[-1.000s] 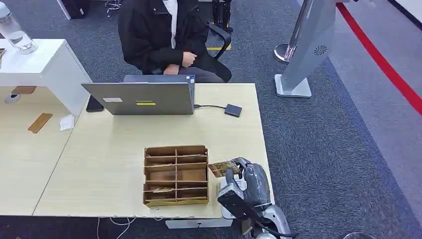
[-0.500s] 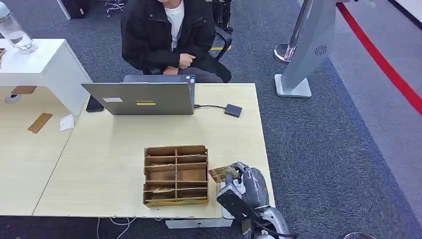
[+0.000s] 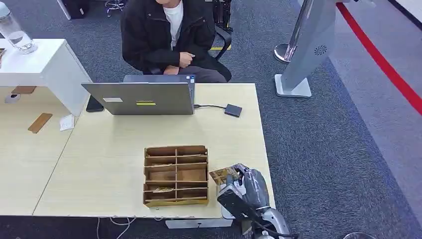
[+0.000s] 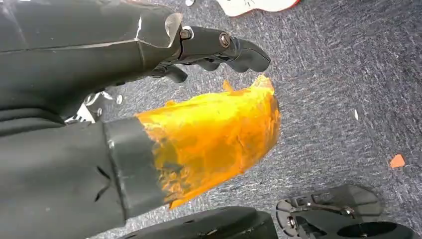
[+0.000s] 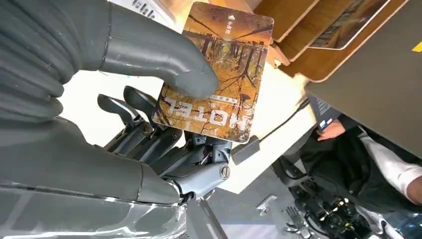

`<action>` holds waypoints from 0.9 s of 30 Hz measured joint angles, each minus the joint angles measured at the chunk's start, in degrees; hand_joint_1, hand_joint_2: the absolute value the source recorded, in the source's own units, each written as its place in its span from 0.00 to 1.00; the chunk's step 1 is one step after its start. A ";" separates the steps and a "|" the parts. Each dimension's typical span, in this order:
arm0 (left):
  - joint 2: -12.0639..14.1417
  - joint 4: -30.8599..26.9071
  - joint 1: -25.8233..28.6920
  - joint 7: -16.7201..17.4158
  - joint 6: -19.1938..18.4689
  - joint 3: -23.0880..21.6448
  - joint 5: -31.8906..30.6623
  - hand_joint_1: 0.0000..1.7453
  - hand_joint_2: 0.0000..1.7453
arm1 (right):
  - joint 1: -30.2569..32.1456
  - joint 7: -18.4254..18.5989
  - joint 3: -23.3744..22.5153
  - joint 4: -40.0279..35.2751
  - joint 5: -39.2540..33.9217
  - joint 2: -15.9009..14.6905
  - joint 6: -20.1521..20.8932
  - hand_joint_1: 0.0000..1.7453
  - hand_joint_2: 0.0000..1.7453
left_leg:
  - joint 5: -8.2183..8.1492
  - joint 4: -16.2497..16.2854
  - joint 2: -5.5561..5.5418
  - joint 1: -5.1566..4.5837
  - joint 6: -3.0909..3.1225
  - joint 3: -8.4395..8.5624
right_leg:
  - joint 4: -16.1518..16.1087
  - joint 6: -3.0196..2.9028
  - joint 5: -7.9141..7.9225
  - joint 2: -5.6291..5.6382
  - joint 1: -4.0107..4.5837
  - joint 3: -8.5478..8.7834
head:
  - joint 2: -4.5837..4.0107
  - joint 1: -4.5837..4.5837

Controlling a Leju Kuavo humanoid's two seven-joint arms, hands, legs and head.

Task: Pass the card to the sensor for recognition and then transmit it.

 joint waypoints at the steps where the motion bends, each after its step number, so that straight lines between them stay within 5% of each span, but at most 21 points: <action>1: 0.00 -0.02 0.00 0.00 0.00 0.02 0.02 0.00 0.00 | 0.04 0.00 -0.02 0.00 0.00 -0.02 0.00 1.00 1.00 | 0.00 0.00 0.00 0.00 0.00 0.00 | 0.00 0.00 0.00 0.00 0.00 0.00 | 0.00 0.00; 27: 0.00 -0.02 0.02 -0.44 0.00 0.85 0.39 0.00 0.00 | 1.89 1.68 -0.04 0.15 -1.70 -1.29 3.10 1.00 1.00 | 0.00 0.00 0.00 0.00 0.00 0.00 | 0.00 0.00 0.00 0.00 0.00 0.00 | 0.00 0.00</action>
